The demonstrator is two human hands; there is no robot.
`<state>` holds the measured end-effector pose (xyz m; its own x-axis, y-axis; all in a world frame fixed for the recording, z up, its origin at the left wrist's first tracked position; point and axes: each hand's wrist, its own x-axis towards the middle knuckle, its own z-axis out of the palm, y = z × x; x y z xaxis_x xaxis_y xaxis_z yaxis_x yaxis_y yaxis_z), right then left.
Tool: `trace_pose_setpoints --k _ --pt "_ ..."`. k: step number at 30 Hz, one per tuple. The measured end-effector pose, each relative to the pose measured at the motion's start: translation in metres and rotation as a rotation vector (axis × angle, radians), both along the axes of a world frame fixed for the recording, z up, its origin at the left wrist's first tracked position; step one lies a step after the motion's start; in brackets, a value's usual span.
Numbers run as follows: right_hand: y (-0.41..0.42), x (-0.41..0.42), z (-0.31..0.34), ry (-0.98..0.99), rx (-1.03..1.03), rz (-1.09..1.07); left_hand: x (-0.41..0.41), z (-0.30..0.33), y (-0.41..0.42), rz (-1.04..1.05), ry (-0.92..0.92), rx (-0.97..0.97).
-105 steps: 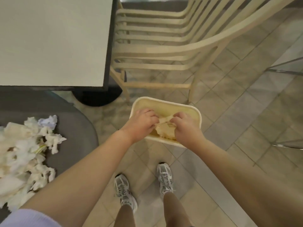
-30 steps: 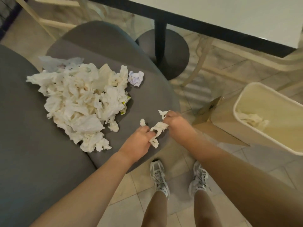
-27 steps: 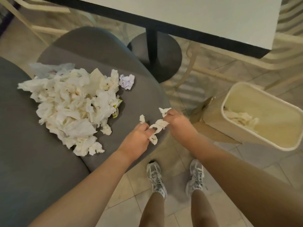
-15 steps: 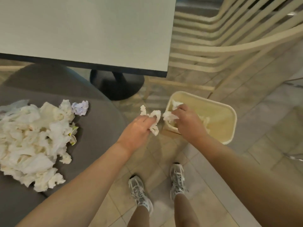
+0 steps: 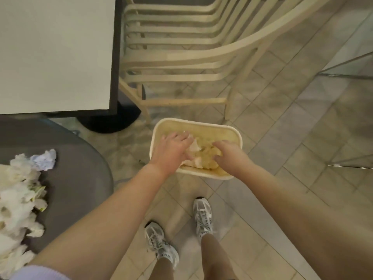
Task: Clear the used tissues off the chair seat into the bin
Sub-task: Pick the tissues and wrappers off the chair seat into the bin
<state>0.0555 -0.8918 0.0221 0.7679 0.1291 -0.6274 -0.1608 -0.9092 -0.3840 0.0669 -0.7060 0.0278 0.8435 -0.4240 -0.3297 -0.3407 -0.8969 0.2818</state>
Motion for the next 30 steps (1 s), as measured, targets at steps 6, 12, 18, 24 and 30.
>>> trace_pose_setpoints --k 6,12,18,24,30 --pt "0.008 0.004 -0.002 -0.107 0.056 0.044 -0.009 0.002 0.010 0.117 0.008 -0.004" --pt "0.056 0.002 0.012 -0.231 0.136 0.171 -0.039 0.016 0.049 0.266 0.000 0.004" --pt "0.142 -0.013 0.022 -0.308 0.140 0.464 -0.092 0.018 0.120 0.440 -0.028 0.043" --pt "0.244 -0.053 0.029 -0.264 0.151 0.684 -0.160 0.022 0.208 0.613 -0.051 0.090" --pt "0.337 -0.096 0.016 -0.190 0.157 0.816 -0.233 0.004 0.290 0.812 0.032 0.141"
